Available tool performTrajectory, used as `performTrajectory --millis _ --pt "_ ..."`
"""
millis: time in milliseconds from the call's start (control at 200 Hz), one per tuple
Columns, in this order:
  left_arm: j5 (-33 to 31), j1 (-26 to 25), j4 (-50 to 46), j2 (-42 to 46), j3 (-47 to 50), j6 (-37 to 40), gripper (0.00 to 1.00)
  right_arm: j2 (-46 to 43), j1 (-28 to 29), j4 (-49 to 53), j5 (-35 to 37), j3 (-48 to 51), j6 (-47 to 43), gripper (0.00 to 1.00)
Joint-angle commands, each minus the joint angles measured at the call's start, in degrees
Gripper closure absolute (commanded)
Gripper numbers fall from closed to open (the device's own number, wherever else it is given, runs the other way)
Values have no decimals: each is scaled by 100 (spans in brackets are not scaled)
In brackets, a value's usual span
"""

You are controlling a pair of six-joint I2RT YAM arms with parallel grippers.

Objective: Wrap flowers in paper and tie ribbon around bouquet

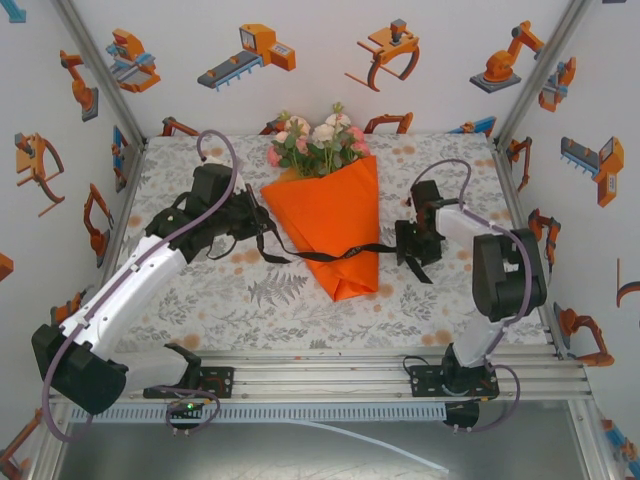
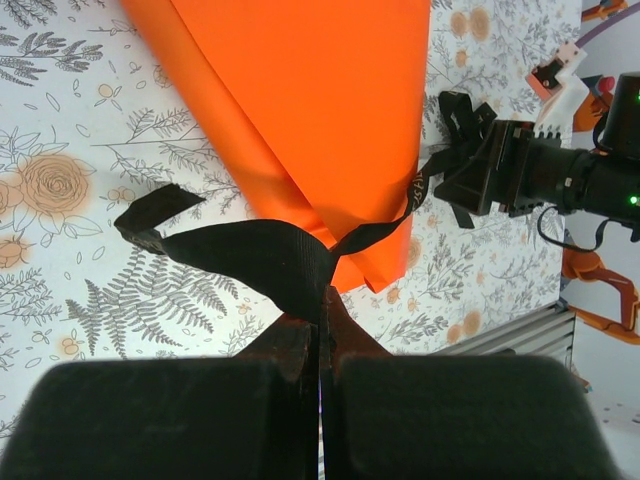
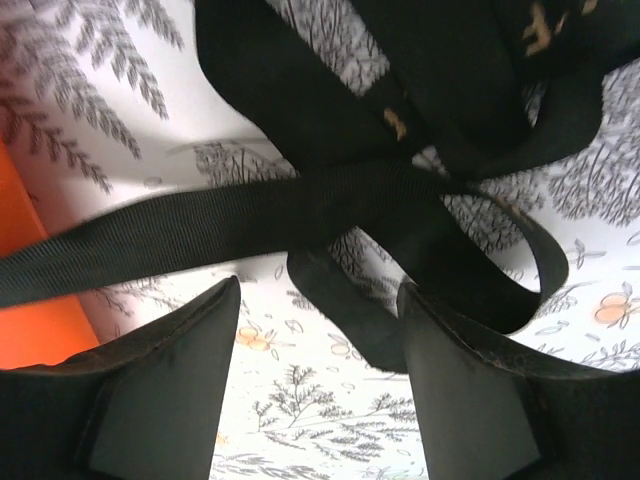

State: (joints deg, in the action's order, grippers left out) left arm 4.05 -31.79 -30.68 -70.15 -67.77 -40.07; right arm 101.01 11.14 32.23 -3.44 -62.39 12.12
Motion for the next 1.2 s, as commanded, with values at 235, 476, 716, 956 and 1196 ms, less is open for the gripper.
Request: performTrajectory --millis 235,476,716,956,1196 --pt "-477 331 -641 232 -374 -224 100 -752 28 726 435 -428 -504 100" --pt "-1816 1158 -2526 1137 -602 -744 100 -3465 -1002 1102 3023 -669 657 100" --pt "-2256 2941 -3450 1666 -134 -326 97 -4207 -2088 1278 4543 -931 1697 100" --pt "-2268 4636 -3555 1185 123 -111 96 -3694 -3460 1671 4984 -1670 2470 100" --pt "-1665 5007 -3014 1399 1258 -473 82 -3363 -3933 1769 4842 -1453 2831 100"
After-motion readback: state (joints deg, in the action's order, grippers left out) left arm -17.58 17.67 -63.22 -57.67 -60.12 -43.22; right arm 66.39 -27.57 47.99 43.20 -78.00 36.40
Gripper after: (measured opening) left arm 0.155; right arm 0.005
